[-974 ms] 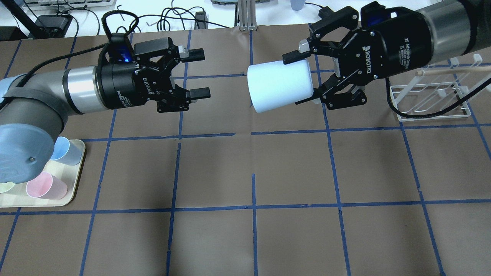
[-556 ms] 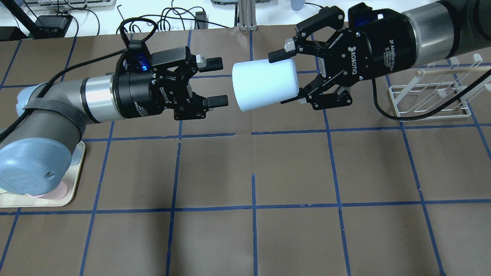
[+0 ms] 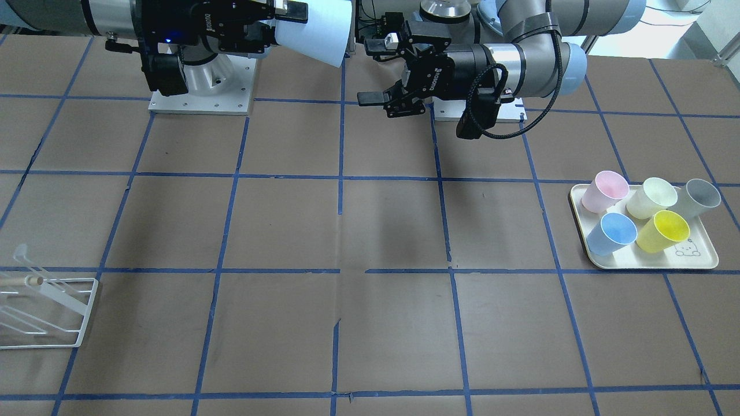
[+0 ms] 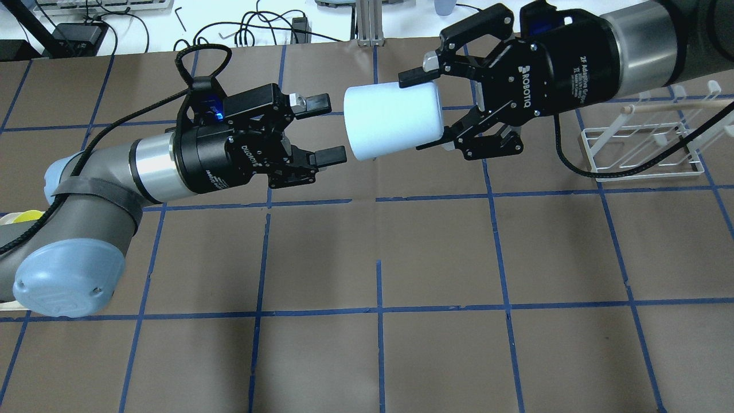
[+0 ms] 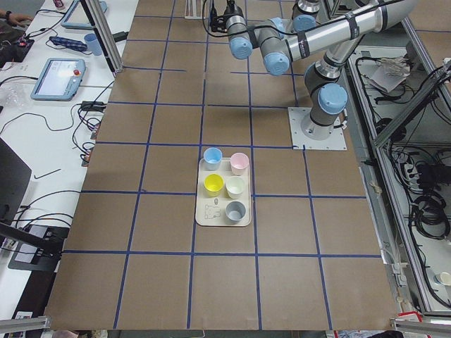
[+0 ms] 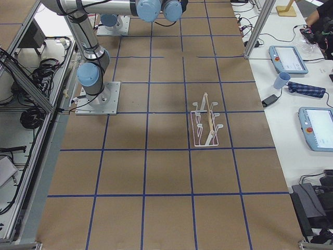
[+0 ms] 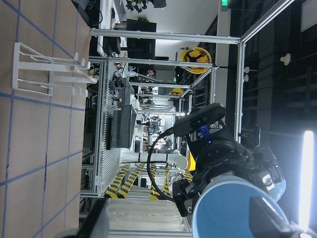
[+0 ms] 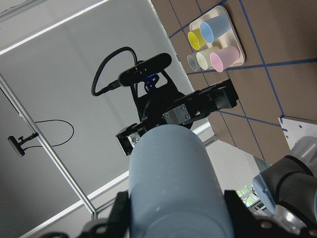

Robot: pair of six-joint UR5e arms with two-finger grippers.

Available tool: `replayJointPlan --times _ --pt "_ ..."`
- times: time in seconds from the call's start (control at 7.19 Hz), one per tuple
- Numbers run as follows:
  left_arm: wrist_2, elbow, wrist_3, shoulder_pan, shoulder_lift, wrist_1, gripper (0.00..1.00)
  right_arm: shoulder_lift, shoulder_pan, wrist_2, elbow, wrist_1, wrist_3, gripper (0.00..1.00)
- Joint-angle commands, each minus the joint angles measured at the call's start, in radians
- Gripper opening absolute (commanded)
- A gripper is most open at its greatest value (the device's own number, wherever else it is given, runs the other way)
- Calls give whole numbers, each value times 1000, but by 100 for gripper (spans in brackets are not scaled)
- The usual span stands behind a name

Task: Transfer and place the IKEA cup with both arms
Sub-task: 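Carry the cup toward the left gripper while the left arm reaches toward it, then close the left gripper on the cup's base beside the right gripper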

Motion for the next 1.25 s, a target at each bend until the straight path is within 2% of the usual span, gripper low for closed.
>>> replayJointPlan --times 0.0,0.28,0.56,0.83,0.97,1.11 --pt "-11 -19 3 -5 14 2 100 1 3 19 -1 -2 0 40" --pt "-16 -20 1 -16 -2 18 99 3 6 19 -1 -5 0 40" --pt "-75 -18 -3 -63 -6 54 99 6 39 19 -1 -10 0 40" --pt "-77 -20 -3 -70 3 56 98 9 47 20 -1 -28 0 40" --pt "-77 -21 -3 -70 17 55 93 9 47 20 -1 -28 0 40" --pt "-75 -21 -2 -71 21 55 82 9 47 20 -1 -28 0 40"
